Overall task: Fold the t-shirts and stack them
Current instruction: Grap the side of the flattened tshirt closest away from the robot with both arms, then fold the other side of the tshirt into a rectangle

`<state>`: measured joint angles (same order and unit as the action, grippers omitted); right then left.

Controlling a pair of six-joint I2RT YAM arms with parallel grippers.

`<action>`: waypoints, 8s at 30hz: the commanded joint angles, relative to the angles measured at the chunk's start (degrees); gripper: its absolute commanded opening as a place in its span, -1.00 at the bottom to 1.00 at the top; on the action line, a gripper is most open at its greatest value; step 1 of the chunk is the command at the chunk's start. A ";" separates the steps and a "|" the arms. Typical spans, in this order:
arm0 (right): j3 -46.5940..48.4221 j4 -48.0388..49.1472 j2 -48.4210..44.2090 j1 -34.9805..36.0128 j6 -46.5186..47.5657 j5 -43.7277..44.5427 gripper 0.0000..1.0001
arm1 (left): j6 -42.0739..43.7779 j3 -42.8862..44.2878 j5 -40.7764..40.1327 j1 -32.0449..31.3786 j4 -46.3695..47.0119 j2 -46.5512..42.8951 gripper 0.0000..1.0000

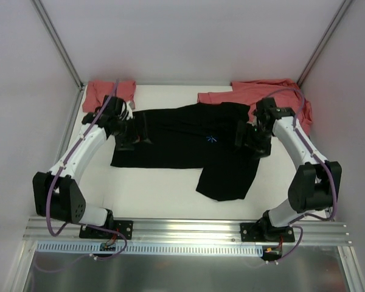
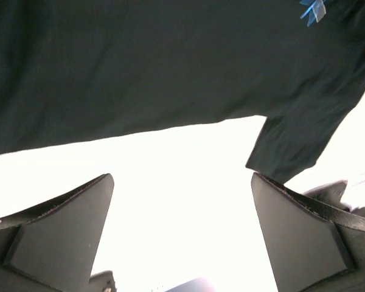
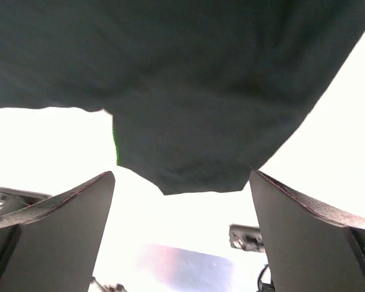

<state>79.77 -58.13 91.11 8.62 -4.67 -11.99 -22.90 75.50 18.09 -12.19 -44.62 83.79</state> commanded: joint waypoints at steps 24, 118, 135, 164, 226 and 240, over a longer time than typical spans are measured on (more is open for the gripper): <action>-35.03 17.52 -4.99 6.23 -6.23 1.53 0.66 | 1.10 -20.66 9.42 8.49 12.72 -11.54 0.97; -21.32 4.25 -7.61 11.42 -2.81 10.05 -0.99 | 9.89 -18.99 -26.52 9.90 4.10 1.55 0.97; -21.93 2.40 -9.72 9.48 -1.66 10.67 -0.99 | 7.87 -21.45 -11.16 16.49 15.79 8.75 0.97; -20.35 -4.70 -14.46 7.46 -1.84 8.04 -0.99 | 8.39 -18.55 -5.34 16.58 2.88 -0.02 -1.00; 53.38 -13.94 40.37 2.37 -1.57 -6.64 -0.99 | -2.07 2.72 0.11 16.40 -3.98 12.01 -1.00; 59.45 -3.31 49.78 -2.90 -7.55 -10.60 -0.99 | -1.01 7.47 -1.74 16.49 -7.50 16.85 -1.00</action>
<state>135.55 -64.05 141.16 7.07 -9.54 -20.34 -23.66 81.23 17.47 4.19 -49.71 100.71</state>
